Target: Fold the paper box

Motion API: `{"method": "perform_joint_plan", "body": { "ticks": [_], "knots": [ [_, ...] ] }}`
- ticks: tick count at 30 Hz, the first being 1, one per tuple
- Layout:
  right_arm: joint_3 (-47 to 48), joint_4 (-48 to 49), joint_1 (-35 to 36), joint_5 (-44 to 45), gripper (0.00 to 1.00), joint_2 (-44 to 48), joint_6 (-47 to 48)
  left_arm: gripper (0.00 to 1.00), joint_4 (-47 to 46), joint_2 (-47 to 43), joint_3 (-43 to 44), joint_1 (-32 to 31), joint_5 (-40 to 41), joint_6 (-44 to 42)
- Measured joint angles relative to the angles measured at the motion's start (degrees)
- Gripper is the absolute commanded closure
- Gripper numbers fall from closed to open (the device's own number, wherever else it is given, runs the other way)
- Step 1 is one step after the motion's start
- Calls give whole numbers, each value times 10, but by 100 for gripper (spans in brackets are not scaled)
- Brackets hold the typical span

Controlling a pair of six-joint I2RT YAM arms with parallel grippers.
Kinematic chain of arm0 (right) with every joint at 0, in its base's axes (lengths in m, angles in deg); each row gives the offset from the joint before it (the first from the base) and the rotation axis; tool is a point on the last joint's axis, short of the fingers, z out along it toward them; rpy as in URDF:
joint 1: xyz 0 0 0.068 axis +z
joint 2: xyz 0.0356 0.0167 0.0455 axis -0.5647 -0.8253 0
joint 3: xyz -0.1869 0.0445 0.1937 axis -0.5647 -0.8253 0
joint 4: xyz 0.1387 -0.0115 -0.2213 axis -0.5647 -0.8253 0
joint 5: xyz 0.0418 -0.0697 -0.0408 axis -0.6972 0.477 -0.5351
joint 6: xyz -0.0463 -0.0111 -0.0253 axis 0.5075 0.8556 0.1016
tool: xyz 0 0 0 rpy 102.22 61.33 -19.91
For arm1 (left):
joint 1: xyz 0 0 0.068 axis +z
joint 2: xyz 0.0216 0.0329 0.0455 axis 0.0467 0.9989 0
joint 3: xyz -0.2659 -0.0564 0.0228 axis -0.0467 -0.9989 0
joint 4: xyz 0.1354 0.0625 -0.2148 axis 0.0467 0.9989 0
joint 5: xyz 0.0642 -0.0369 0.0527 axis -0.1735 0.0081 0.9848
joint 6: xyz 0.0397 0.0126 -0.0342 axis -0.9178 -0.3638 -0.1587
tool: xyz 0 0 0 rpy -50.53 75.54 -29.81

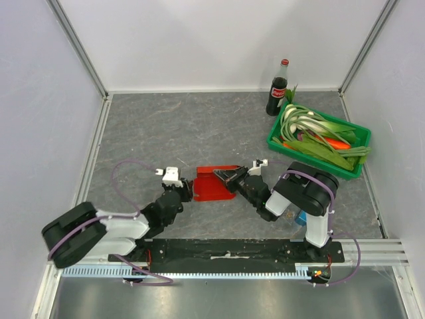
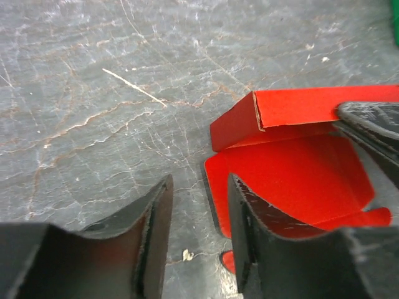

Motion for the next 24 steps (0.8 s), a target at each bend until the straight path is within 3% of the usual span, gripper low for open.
{"method": "perform_joint_plan", "body": {
  "ticks": [5, 10, 15, 18, 19, 24],
  "knots": [
    [2, 0, -5, -9, 100, -3, -6, 55, 28, -110, -36, 1, 11, 21],
    [9, -5, -6, -15, 97, -5, -11, 41, 34, -89, -28, 3, 18, 29],
    [24, -56, -14, -24, 91, 14, 3, 34, 101, -98, 17, 14, -11, 68],
    [60, -137, -32, -41, 74, 38, 28, 33, 152, -137, 43, 27, -31, 90],
    [74, -169, -40, -50, 65, 44, 41, 32, 177, -154, 52, 41, -46, 99],
    [138, -332, -72, -86, 27, 69, 115, 31, 280, -225, 78, 155, -144, 135]
  ]
}}
